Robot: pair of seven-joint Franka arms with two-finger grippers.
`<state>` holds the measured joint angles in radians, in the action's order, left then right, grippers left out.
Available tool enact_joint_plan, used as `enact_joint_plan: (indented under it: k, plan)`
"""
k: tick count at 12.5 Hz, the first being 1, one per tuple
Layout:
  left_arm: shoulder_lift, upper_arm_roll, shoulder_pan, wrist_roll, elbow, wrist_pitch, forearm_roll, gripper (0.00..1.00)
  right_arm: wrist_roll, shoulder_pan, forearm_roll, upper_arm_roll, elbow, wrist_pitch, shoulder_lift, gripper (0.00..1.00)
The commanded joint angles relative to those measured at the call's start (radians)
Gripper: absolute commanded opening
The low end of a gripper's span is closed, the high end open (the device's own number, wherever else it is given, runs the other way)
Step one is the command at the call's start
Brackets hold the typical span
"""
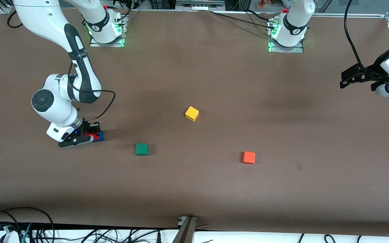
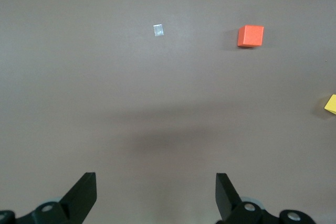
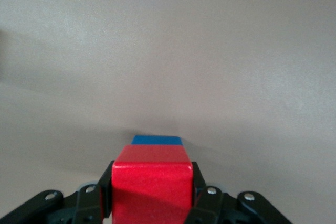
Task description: Pass red block to right arm, stack on blue
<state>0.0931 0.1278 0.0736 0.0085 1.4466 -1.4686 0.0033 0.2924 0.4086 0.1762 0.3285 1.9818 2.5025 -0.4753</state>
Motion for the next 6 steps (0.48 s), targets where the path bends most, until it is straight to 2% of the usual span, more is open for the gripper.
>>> enact_joint_plan:
  k: [1, 2, 5, 6]
  plan:
    - [-0.01, 0.004, 0.002, -0.009, -0.011, 0.017, -0.011, 1.0, -0.016, 0.004, -0.02, 0.003, 0.026, 0.004, 0.038, 0.33]
    - [-0.01, 0.009, 0.002, -0.009, -0.009, 0.019, -0.011, 1.0, -0.006, 0.003, -0.02, 0.003, 0.023, 0.006, 0.04, 0.99]
    - [-0.012, 0.009, 0.003, -0.007, -0.011, 0.02, -0.011, 1.0, -0.004, 0.002, -0.02, 0.003, -0.021, -0.013, 0.044, 1.0]
    - [-0.01, 0.009, 0.003, -0.009, -0.009, 0.02, -0.011, 1.0, -0.004, 0.002, -0.02, 0.003, -0.047, -0.061, 0.05, 1.0]
